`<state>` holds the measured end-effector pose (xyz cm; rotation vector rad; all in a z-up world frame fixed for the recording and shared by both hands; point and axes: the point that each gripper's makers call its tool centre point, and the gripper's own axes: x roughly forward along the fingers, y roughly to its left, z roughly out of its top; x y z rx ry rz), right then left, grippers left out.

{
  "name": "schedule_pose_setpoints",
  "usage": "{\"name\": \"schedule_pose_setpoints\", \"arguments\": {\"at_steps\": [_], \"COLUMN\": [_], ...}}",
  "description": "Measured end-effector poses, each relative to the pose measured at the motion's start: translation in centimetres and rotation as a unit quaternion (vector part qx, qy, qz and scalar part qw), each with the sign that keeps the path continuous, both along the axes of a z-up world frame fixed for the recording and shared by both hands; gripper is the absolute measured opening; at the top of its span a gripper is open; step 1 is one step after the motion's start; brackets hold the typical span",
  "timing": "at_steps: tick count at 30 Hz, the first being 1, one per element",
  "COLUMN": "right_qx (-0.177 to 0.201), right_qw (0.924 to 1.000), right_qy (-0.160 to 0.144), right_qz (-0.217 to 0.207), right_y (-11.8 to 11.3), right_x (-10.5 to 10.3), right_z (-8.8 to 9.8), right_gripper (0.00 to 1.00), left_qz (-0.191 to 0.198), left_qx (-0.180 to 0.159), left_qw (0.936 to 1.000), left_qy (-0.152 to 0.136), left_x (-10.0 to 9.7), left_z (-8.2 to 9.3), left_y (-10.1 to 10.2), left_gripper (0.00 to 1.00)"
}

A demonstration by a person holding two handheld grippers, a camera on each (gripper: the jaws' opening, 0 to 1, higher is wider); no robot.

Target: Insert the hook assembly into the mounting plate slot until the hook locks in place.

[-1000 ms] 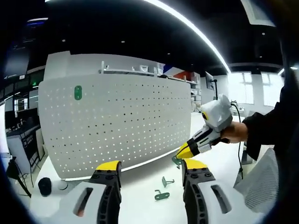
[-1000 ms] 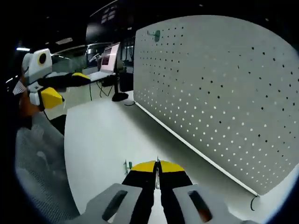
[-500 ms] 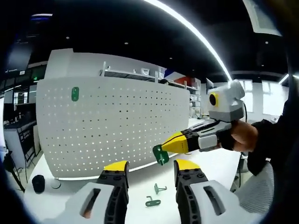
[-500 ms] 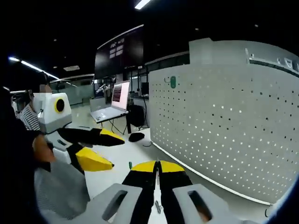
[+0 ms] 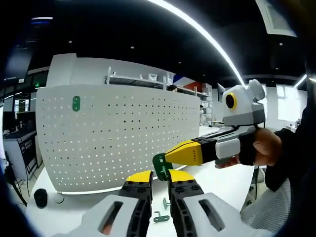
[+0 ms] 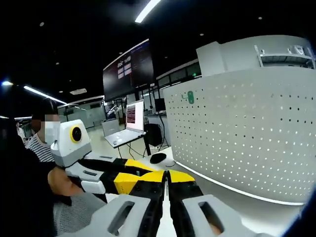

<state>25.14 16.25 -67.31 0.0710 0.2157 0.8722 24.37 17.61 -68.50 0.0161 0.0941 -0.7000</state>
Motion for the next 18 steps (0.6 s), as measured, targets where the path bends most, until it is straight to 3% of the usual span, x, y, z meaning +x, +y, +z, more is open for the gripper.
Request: {"name": "schedule_pose_setpoints", "arguments": {"at_steps": [7, 18], "right_qx": [0.012, 0.025], "right_qw": [0.9999, 0.9995], "right_qy": [0.007, 0.019], "right_qz": [0.006, 0.009], "right_y": [0.39, 0.49], "right_x": [-0.37, -0.63], "right_z": [0.14, 0.09], "right_gripper": [0.01, 0.01], "left_qz": [-0.008, -0.002], "left_qx": [0.001, 0.005], "left_qw": [0.9999, 0.9999], "left_qy": [-0.008, -0.012], "left_x": [-0.01, 0.1], "left_z": [0.27, 0.26], "left_y": [-0.43, -0.36], "left_gripper": [0.05, 0.03]}}
